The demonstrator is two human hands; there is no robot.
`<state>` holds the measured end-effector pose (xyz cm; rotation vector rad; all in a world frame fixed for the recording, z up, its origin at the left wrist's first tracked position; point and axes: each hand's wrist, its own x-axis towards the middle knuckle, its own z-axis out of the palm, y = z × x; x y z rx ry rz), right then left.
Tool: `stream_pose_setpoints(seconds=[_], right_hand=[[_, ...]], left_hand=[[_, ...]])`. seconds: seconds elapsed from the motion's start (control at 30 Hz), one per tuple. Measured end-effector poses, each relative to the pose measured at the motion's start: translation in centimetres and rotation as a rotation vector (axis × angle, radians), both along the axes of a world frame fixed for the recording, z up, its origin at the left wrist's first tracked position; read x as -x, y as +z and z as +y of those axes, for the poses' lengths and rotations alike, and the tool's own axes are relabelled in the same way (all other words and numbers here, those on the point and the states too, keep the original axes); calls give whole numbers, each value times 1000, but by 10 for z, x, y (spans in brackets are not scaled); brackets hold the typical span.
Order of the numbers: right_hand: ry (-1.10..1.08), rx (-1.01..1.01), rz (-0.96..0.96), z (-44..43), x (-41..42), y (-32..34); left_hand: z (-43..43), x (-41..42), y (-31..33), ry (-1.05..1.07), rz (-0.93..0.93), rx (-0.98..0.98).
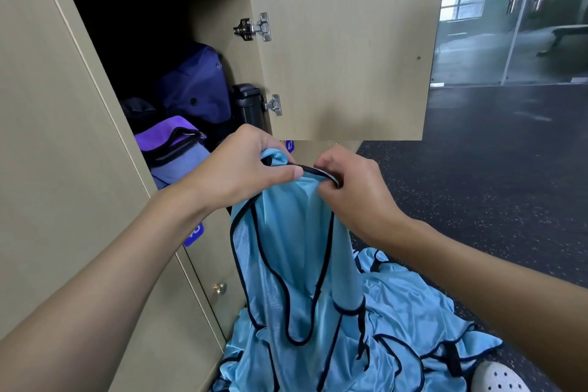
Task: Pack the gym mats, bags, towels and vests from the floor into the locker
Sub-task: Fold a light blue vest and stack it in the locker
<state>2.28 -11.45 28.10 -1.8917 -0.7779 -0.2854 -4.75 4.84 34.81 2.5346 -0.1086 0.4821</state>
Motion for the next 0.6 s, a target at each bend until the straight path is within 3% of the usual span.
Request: stream_pose_setpoints(seconds=[0.3, 0.37, 0.5, 0.6], right_hand=[[-106, 135, 51, -16, -15, 2], [-80, 114, 99, -17, -17, 4], [48, 26, 273, -13, -13, 9], [132, -9, 328, -10, -10, 9]], left_hand=[[39, -7, 3, 498, -286, -91], [36, -6, -1, 428, -239, -59], [8, -10, -23, 35, -33, -8], [-8, -12, -38, -129, 115, 121]])
